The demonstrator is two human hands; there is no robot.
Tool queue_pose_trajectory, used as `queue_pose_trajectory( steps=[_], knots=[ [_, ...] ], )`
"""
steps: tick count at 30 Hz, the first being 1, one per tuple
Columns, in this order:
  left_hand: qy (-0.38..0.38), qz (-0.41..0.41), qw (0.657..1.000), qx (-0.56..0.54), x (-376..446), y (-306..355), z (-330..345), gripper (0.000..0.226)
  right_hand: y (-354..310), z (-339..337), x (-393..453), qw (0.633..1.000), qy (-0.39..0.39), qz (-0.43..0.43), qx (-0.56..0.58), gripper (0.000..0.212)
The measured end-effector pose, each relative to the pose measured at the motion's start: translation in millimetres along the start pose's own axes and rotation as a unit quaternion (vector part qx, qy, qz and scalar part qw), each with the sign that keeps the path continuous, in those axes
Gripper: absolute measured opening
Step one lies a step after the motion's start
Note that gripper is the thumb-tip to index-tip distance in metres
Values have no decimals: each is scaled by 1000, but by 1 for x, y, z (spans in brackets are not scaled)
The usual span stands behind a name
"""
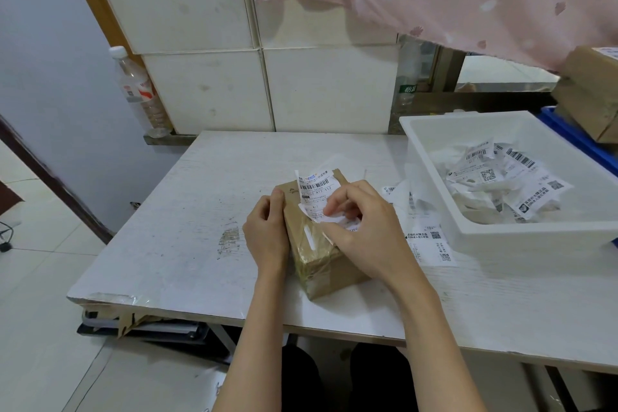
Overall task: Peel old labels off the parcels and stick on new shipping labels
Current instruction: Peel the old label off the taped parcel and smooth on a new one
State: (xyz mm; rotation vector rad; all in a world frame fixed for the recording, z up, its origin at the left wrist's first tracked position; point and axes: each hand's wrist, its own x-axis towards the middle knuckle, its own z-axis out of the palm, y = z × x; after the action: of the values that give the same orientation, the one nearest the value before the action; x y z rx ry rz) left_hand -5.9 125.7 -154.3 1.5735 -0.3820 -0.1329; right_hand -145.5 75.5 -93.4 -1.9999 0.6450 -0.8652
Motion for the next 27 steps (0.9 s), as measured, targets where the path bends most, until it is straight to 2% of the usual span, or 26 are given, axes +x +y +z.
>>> queue_pose_trajectory(
  steps=[6, 12, 16, 22, 25, 27],
  knots=[
    [0, -2, 1000, -5, 0, -1, 1, 45, -4, 1, -2, 996, -42, -11, -78, 16],
    [-4, 3, 1000, -3, -1, -1, 0, 46, 1, 17, -3, 991, 89, -13, -99, 14],
    [-2, 2, 1000, -2, 1, -3, 1, 46, 1, 20, -3, 990, 114, -11, -85, 16],
    [-2, -2, 1000, -6, 2, -4, 1, 49, 0, 10, 0, 996, 82, 33, 4, 11],
    [-3, -3, 1000, -5, 1, -3, 1, 46, -5, 2, 0, 995, 37, 59, 65, 20],
    [-1, -5, 1000, -5, 1, -3, 1, 46, -6, 2, -1, 998, 8, 53, 42, 16]
  ],
)
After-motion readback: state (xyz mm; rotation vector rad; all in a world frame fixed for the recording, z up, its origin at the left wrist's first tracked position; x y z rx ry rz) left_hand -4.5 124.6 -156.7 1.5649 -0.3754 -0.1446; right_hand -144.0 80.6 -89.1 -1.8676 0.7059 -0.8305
